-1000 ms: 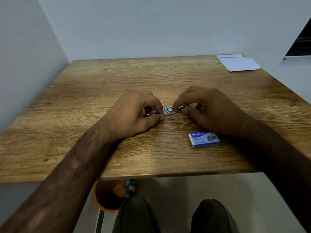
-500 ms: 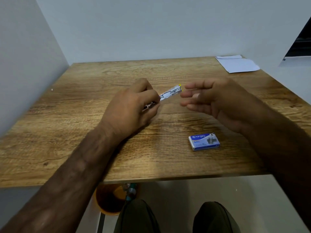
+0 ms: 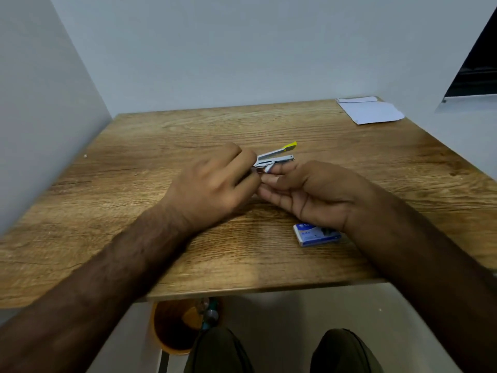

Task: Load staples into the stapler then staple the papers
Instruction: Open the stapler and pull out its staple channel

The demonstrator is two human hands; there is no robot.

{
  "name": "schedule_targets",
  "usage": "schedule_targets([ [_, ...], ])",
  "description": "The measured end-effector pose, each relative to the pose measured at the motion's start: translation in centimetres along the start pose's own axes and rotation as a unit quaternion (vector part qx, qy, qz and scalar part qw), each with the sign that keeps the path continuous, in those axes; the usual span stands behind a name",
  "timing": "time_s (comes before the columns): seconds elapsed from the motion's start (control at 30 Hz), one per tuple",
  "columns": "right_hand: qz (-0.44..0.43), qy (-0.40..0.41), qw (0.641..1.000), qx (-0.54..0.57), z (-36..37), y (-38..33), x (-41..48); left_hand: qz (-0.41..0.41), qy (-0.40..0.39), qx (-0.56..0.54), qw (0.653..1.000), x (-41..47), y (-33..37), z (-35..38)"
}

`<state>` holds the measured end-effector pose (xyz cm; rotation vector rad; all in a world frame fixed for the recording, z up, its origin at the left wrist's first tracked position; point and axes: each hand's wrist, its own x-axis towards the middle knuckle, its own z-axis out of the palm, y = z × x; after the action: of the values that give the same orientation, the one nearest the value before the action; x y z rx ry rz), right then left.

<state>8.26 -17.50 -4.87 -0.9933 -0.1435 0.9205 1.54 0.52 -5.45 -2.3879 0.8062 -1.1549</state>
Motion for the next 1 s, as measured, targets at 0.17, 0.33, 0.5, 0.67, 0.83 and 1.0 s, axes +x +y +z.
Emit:
schedule_targets([
  [0.17,-0.024,0.006,1.0,0.017,0.0,0.0,-0.1,-0.049,0.015,-0.022,0.998,-0.2,0.1,0.4],
  [0.33,-0.057,0.037,0.994,-0.088,-1.3,-1.4,-0.9,-0.199,0.005,-0.162,0.966,-0.3,0.2,0.9],
  [0.5,-0.069,0.04,0.958,-0.274,-3.1,-2.6,-2.4,-0.306,0.006,-0.329,0.894,-0.5,0.1,1.4],
  [0.67,-0.112,0.059,0.879,-0.46,-4.3,-3.1,-3.5,-0.258,-0.053,-0.344,0.901,-1.1,0.1,1.4],
  [0.83,-0.146,0.115,0.81,-0.557,-5.9,-3.4,-4.5,-0.247,-0.074,-0.334,0.907,-1.8,-0.1,1.6],
  [1.0,-0.148,0.13,0.771,-0.606,-7.9,-4.2,-6.9,-0.275,-0.081,-0.355,0.89,-2.1,-0.3,1.5],
])
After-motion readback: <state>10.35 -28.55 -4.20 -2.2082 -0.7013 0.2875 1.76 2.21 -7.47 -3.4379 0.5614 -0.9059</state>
